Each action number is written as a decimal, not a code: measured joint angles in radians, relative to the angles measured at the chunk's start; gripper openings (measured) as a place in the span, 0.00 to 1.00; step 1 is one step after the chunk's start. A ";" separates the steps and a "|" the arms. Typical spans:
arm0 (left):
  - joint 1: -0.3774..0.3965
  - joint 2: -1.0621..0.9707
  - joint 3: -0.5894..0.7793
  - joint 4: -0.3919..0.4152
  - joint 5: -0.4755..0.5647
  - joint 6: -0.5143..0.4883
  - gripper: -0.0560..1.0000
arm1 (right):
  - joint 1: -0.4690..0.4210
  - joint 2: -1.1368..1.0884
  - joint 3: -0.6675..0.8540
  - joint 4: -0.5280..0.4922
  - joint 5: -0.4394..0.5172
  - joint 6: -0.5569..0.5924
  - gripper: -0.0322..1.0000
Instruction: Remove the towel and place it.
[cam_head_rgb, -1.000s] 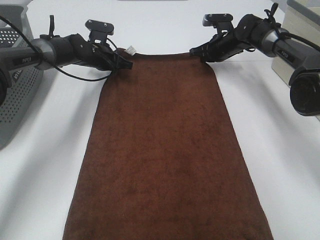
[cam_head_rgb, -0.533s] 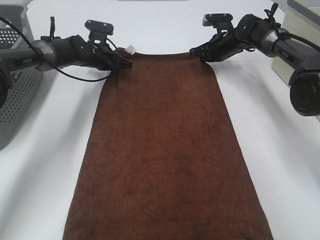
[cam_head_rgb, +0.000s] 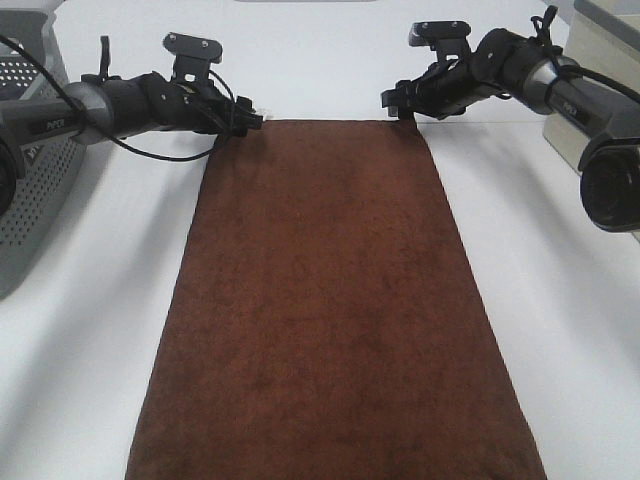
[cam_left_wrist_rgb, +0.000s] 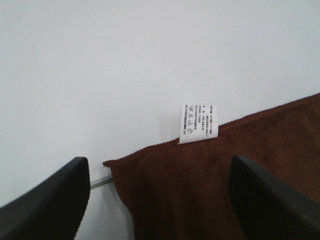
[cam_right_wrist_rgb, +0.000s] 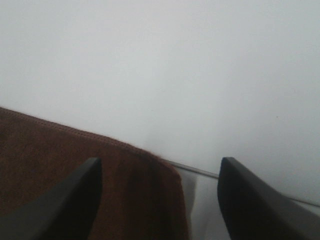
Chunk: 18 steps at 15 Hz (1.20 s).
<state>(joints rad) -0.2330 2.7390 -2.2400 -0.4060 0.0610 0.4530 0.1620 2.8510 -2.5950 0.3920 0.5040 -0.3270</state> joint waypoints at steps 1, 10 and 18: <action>0.000 0.000 0.000 0.000 -0.005 0.000 0.73 | 0.000 0.000 0.000 -0.003 -0.002 0.001 0.66; 0.041 -0.338 -0.027 0.126 0.606 -0.160 0.85 | -0.010 -0.376 0.000 -0.062 0.508 0.066 0.83; 0.241 -0.540 -0.029 0.341 1.052 -0.425 0.86 | -0.152 -0.576 -0.001 -0.102 0.705 0.159 0.83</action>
<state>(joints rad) 0.0080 2.1990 -2.2690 -0.0650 1.1130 0.0280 0.0100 2.2750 -2.5960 0.2900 1.2090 -0.1680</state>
